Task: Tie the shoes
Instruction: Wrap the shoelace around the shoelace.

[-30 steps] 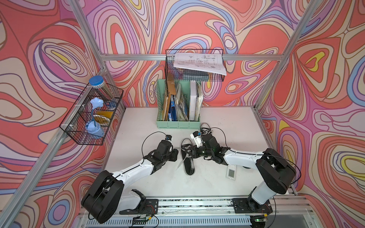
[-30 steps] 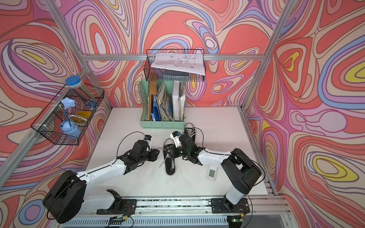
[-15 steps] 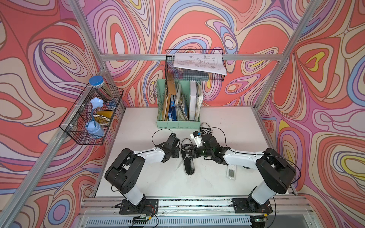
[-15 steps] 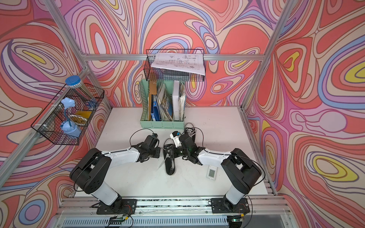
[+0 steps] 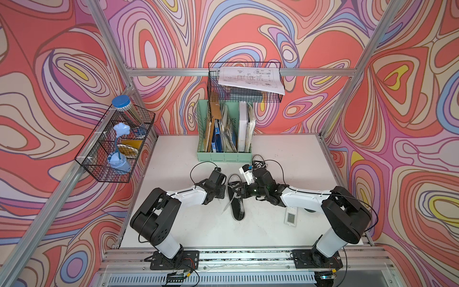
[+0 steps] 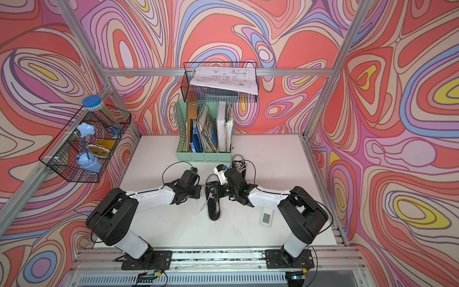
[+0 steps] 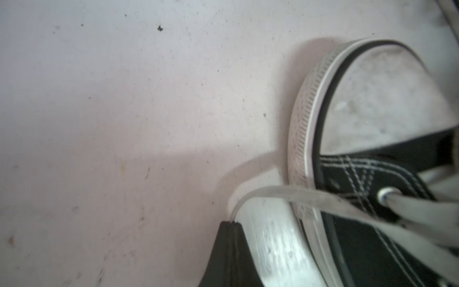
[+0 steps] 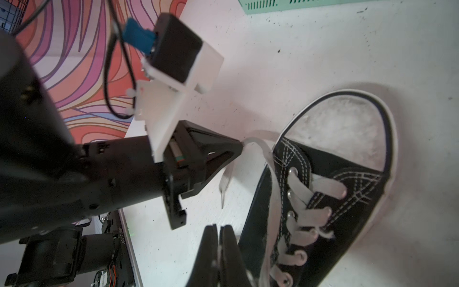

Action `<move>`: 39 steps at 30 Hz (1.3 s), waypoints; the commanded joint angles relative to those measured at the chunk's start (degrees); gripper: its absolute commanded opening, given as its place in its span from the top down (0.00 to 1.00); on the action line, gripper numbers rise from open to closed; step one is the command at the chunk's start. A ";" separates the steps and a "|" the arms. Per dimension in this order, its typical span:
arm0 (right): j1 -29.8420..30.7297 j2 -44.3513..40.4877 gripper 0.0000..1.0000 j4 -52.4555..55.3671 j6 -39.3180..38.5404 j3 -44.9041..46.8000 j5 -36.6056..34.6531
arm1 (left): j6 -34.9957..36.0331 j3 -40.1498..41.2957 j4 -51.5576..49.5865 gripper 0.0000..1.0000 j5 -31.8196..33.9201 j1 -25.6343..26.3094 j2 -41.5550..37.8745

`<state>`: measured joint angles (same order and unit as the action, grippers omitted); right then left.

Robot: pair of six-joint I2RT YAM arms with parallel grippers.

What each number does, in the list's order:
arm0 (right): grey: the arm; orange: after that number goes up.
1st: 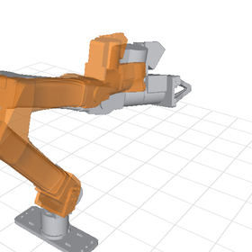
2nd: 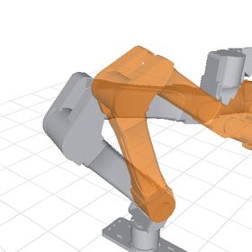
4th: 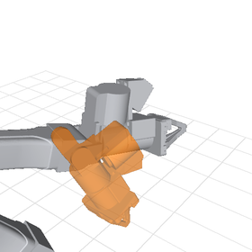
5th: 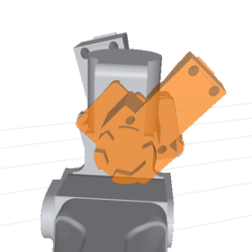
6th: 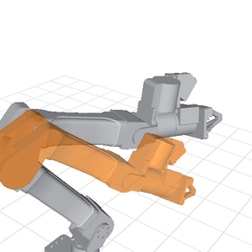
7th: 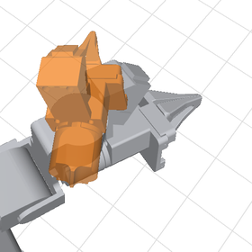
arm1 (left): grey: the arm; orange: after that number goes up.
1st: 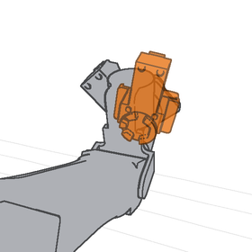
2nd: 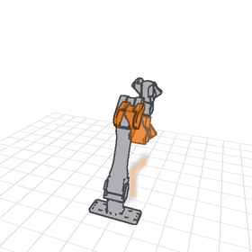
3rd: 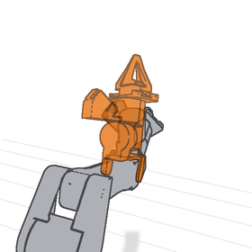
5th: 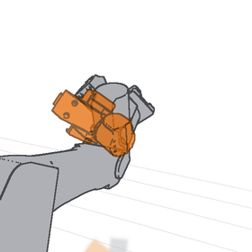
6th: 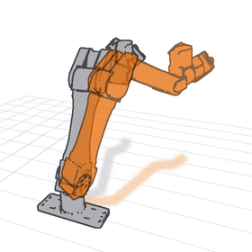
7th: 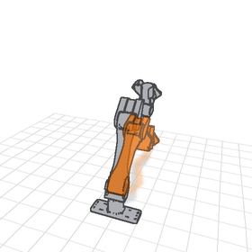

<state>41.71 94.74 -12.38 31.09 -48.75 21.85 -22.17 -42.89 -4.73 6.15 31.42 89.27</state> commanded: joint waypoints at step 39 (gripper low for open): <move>-5.43 9.29 1.00 10.23 3.12 -12.72 14.25 | -3.63 5.20 10.79 1.00 -25.31 13.32 -19.13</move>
<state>36.80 102.72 -0.84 33.06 -60.12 32.67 -27.46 -36.34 2.63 -20.01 43.68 68.47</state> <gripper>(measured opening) 0.043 0.058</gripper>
